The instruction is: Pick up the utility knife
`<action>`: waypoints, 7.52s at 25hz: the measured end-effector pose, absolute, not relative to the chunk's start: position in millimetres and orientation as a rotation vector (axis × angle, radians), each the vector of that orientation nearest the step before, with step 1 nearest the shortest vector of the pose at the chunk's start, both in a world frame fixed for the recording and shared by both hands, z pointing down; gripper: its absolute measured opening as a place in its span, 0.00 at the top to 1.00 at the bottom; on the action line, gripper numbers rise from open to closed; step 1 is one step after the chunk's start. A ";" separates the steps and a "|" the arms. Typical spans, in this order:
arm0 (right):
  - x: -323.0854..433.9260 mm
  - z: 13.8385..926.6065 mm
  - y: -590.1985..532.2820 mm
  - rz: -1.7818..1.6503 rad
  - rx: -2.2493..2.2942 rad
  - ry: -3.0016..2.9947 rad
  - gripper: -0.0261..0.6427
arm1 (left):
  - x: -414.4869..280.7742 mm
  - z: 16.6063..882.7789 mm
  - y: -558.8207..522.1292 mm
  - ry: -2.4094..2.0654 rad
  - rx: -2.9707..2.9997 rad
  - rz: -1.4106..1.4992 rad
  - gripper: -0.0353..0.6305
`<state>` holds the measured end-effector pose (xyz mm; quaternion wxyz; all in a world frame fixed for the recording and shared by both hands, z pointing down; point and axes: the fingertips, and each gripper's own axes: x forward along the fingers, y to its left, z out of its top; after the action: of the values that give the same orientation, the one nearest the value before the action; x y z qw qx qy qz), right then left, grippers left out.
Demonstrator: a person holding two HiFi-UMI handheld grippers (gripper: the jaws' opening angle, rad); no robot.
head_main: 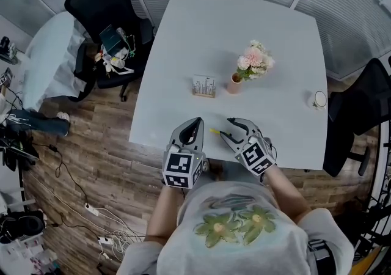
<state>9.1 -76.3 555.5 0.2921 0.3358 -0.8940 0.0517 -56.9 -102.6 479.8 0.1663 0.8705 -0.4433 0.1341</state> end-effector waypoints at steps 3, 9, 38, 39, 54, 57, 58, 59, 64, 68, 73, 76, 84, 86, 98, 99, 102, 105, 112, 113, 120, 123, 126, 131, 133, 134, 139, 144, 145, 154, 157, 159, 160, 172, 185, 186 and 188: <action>8.0 565.2 -75.2 0.145 0.845 -2.373 0.67 | -56.1 484.4 -101.7 -1.273 2.462 0.395 0.94; 11.0 591.6 -70.3 0.183 0.771 -2.339 0.67 | -55.0 489.8 -99.9 -1.294 2.434 0.415 0.94; 20.1 704.4 -48.5 0.249 0.492 -2.145 0.67 | -58.6 510.3 -83.0 -1.406 2.327 0.541 0.94; 20.4 707.3 -48.6 0.250 0.486 -2.136 0.67 | -58.5 510.2 -82.6 -1.410 2.325 0.543 0.94; 22.7 728.6 -48.9 0.198 0.437 -2.049 0.73 | -62.2 514.9 -75.0 -1.426 2.296 0.568 0.94; 22.1 729.2 -48.5 0.205 0.433 -2.048 0.73 | -63.5 516.0 -75.0 -1.428 2.295 0.571 0.94; 21.7 729.2 -48.1 0.206 0.432 -2.050 0.74 | -63.8 515.9 -74.7 -1.428 2.294 0.569 0.94; 21.4 729.1 -47.7 0.208 0.431 -2.052 0.74 | -63.9 515.8 -74.5 -1.429 2.294 0.568 0.94; 22.8 727.1 -48.4 0.218 0.432 -2.052 0.75 | -65.1 513.6 -75.8 -1.437 2.295 0.570 0.94; 23.4 726.5 -51.8 0.209 0.441 -2.047 0.85 | -66.8 512.4 -78.4 -1.436 2.291 0.565 0.94; 23.5 727.1 -48.7 0.206 0.434 -2.049 0.85 | -67.1 514.8 -76.2 -1.434 2.289 0.563 0.94; 22.8 727.4 -48.7 0.201 0.431 -2.048 0.85 | -67.7 515.4 -77.4 -1.431 2.286 0.558 0.94; 23.4 725.0 -51.8 0.191 0.419 -2.032 0.86 | -71.8 519.9 -80.8 -1.430 2.278 0.562 0.94; 23.3 723.3 -53.2 0.190 0.426 -2.033 0.86 | -72.9 519.7 -81.9 -1.430 2.278 0.556 0.94; 18.9 705.1 -60.0 0.188 0.456 -2.063 0.86 | -73.6 515.3 -90.7 -1.430 2.294 0.540 0.94; 19.0 703.4 -60.8 0.188 0.459 -2.064 0.85 | -73.8 514.6 -91.5 -1.429 2.296 0.538 0.94; 19.2 698.0 -62.2 0.191 0.467 -2.069 0.86 | -74.9 513.0 -93.4 -1.427 2.300 0.536 0.94; 20.2 691.8 -62.8 0.195 0.479 -2.079 0.86 | -74.6 512.1 -94.4 -1.427 2.302 0.533 0.94; 23.3 673.7 -74.2 0.167 0.496 -2.098 0.86 | -72.0 509.6 -102.1 -1.421 2.316 0.520 0.94; 23.6 670.0 -75.8 0.165 0.502 -2.103 0.86 | -71.9 509.1 -102.9 -1.421 2.318 0.519 0.94; 24.2 644.6 -85.2 0.172 0.560 -2.148 0.86 | -72.3 505.8 -107.2 -1.419 2.327 0.510 0.94; 24.0 634.8 -86.9 0.171 0.571 -2.162 0.86 | -72.2 504.4 -109.5 -1.417 2.330 0.508 0.94; 23.6 625.6 -88.5 0.159 0.583 -2.174 0.86 | -71.6 503.7 -110.9 -1.414 2.335 0.506 0.94; 22.1 606.2 -91.6 0.139 0.612 -2.207 0.86 | -70.0 504.1 -111.1 -1.405 2.340 0.514 0.94; 20.9 597.5 -93.9 0.131 0.627 -2.221 0.86 | -69.1 502.9 -112.3 -1.402 2.345 0.511 0.94; 20.1 593.4 -94.9 0.126 0.633 -2.228 0.86 | -68.7 502.5 -112.8 -1.401 2.348 0.511 0.94; 14.4 570.1 -97.2 0.089 0.656 -2.270 0.86 | -66.6 499.8 -113.8 -1.395 2.359 0.510 0.94; 11.6 552.2 -97.0 0.073 0.680 -2.305 0.86 | -64.3 497.8 -111.8 -1.391 2.366 0.510 0.94; 11.7 549.7 -97.3 0.072 0.686 -2.308 0.86 | -63.9 497.6 -111.7 -1.389 2.368 0.509 0.94; 15.4 521.1 -99.9 0.025 0.797 -2.368 0.86 | -62.0 495.4 -108.2 -1.383 2.375 0.505 0.94; 17.5 511.3 -101.1 0.014 0.838 -2.390 0.86 | -58.9 494.8 -106.9 -1.382 2.380 0.502 0.94; 18.2 505.2 -101.4 0.007 0.863 -2.401 0.86 | -56.6 493.7 -106.1 -1.381 2.384 0.498 0.94; 18.4 502.2 -101.2 0.005 0.876 -2.407 0.86 | -55.5 492.6 -105.7 -1.380 2.387 0.494 0.94; 25.9 466.0 -98.7 0.006 1.028 -2.476 0.86 | -41.3 484.2 -98.0 -1.373 2.418 0.477 0.94; 26.3 435.8 -84.7 -0.012 1.083 -2.557 0.86 | -30.0 470.6 -88.1 -1.359 2.461 0.445 0.94; 26.7 433.7 -83.7 -0.019 1.087 -2.559 0.86 | -28.9 470.2 -87.4 -1.356 2.464 0.444 0.94; 27.6 429.8 -81.7 -0.028 1.096 -2.563 0.86 | -26.5 469.7 -86.1 -1.350 2.470 0.443 0.94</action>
<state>27.6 -81.7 429.8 0.1760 0.3868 -0.9051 -0.0100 -26.5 -86.1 469.7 0.1456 0.8576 -0.4688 0.1538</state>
